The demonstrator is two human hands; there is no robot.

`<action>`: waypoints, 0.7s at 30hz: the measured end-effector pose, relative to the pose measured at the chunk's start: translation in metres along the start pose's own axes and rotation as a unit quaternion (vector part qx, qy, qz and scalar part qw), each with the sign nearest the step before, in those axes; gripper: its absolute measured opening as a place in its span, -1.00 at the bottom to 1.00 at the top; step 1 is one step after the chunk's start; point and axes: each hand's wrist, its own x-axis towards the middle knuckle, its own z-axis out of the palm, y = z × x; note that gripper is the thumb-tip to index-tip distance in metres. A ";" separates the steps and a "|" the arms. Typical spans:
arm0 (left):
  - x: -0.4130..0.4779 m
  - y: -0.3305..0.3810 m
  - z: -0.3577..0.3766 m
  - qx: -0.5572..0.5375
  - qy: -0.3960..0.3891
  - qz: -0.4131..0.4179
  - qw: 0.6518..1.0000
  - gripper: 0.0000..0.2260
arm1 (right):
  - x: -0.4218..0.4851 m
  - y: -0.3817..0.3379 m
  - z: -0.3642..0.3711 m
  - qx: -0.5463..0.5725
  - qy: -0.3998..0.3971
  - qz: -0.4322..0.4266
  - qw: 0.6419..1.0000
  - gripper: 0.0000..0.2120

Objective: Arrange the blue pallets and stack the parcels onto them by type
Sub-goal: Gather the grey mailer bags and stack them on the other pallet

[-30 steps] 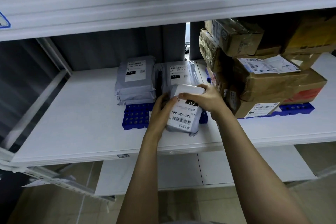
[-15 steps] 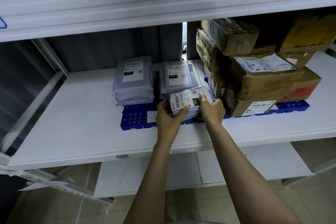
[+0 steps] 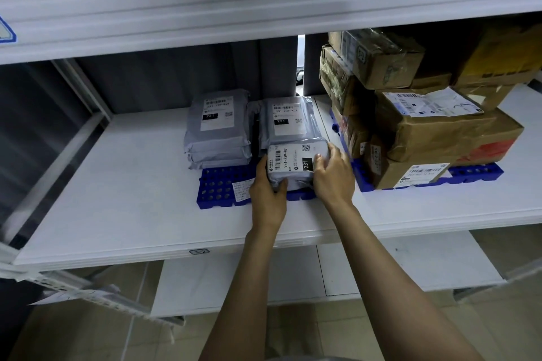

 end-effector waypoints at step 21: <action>0.002 -0.040 -0.022 0.283 -0.020 0.122 0.951 -0.68 | 0.002 -0.003 0.020 0.006 0.038 -0.013 0.999 -0.56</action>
